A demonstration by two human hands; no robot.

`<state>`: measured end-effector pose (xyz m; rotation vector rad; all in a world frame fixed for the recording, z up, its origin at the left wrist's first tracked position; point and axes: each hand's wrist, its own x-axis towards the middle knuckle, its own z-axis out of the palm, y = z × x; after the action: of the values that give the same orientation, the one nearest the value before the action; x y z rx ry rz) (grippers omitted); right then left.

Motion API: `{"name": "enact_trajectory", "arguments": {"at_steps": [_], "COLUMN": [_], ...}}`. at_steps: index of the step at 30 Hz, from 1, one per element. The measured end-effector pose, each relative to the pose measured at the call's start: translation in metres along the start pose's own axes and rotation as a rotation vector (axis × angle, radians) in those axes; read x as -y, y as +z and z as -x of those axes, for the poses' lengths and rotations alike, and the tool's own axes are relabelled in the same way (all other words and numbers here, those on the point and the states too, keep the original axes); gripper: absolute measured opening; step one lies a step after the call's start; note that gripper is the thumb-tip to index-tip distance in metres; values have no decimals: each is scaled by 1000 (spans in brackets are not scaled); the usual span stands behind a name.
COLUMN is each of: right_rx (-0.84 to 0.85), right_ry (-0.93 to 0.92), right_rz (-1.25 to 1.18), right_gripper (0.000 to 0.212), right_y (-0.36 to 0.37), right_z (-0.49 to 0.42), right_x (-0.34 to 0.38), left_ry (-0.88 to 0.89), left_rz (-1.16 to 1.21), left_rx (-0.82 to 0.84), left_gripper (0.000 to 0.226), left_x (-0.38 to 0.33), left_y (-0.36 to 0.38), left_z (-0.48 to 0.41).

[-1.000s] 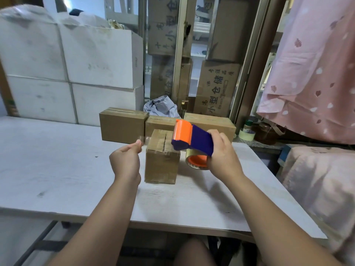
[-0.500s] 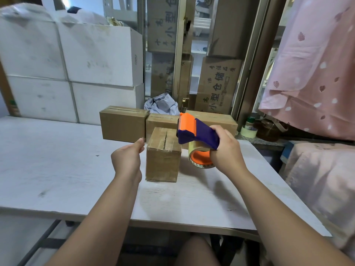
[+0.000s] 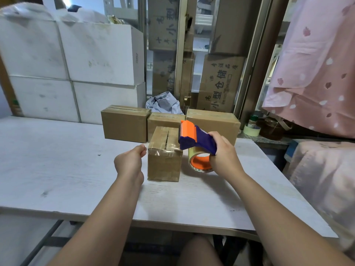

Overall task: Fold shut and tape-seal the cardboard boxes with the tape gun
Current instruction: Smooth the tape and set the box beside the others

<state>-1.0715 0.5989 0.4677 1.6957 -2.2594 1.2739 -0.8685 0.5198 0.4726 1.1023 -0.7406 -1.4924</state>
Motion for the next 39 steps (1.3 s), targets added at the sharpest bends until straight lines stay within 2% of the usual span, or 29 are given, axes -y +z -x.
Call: {"name": "enact_trajectory", "arguments": {"at_steps": [11, 17, 23, 29, 32, 33, 35, 37, 39], "right_rx": [98, 68, 53, 43, 55, 58, 56, 59, 66], "right_ry": [146, 134, 128, 122, 120, 118, 105, 103, 94], "right_rz": [-182, -192, -193, -183, -170, -164, -146, -140, -145], "right_gripper": [55, 52, 52, 52, 51, 51, 50, 49, 47], "right_y": [30, 34, 36, 37, 38, 39, 41, 42, 45], "right_z": [15, 16, 19, 19, 19, 19, 19, 19, 18], "right_x": [-15, -14, -16, -15, -14, -14, -14, -13, -10], "left_ry": [-33, -27, -71, -180, -205, -184, -1, 274, 501], "left_rz": [-73, -122, -210, -161, -133, -122, -188, -337, -439], "left_rx": [20, 13, -41, 2, -45, -61, -94, -79, 13], "left_gripper": [8, 10, 21, 20, 22, 19, 15, 32, 47], "left_x": [5, 7, 5, 2, 13, 20, 32, 38, 39], "left_y": [-5, 1, 6, 10, 9, 6, 0, -8, -13], "left_z": [-7, -6, -6, -10, -14, -15, -15, -15, -15]}}
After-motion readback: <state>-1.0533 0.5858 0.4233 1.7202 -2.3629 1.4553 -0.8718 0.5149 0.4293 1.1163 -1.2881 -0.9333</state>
